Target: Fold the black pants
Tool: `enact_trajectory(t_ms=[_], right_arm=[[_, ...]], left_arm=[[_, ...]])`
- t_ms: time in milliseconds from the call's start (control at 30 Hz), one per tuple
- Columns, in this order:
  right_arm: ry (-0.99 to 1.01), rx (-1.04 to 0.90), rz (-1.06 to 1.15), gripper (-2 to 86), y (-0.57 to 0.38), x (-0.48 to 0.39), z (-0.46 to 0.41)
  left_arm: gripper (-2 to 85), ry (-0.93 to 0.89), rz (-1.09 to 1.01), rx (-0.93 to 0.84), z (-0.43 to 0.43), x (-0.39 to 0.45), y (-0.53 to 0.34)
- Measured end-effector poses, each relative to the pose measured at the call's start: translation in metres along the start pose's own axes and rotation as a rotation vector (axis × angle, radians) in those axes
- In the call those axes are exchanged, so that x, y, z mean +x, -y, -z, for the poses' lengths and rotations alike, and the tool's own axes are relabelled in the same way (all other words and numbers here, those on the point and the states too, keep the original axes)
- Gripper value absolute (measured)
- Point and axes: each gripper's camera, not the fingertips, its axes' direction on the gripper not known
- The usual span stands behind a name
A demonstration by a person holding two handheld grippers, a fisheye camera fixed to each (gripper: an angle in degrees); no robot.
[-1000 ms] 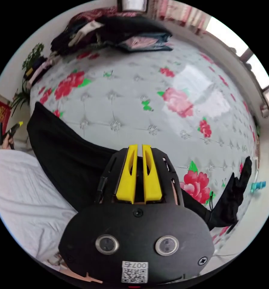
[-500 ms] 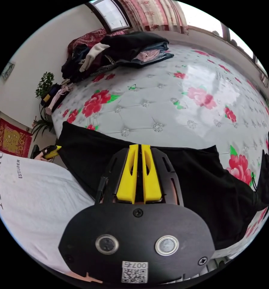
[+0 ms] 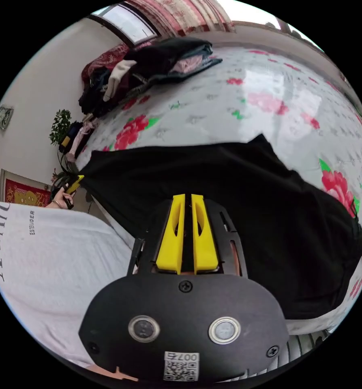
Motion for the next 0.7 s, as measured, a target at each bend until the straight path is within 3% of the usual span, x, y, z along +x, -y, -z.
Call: enact_trajectory(t_ms=[100,200,267,367,533,633,700], right_arm=[[-0.011,-0.047,-0.025,2.0,-0.018,0.005,-0.012],[0.004,0.041,-0.051,2.5,-0.033,0.013,0.011],[-0.008,0.102,-0.076,2.8,-0.044,0.023,0.033],[-0.056,0.206,-0.160,3.3,-0.076,0.050,0.071],[-0.100,0.341,-0.424,4.4,-0.155,0.110,0.104],[-0.028,0.455,-0.630,6.0,-0.212,0.146,0.112],[0.040,0.584,-0.787,7.3,-0.259,0.170,0.121]], left_arm=[[2.4,-0.058,-0.209,0.007,0.005,0.053,-0.006],[2.6,-0.129,-0.588,-0.113,-0.010,0.165,-0.020],[2.9,-0.201,-0.931,-0.272,-0.035,0.270,-0.063],[3.2,-0.337,-1.281,-0.483,-0.075,0.370,-0.151],[4.7,-0.413,-1.464,-0.868,-0.191,0.411,-0.310],[6.7,-0.168,-1.558,-1.132,-0.271,0.385,-0.387],[7.5,-0.144,-1.512,-1.215,-0.283,0.376,-0.394]])
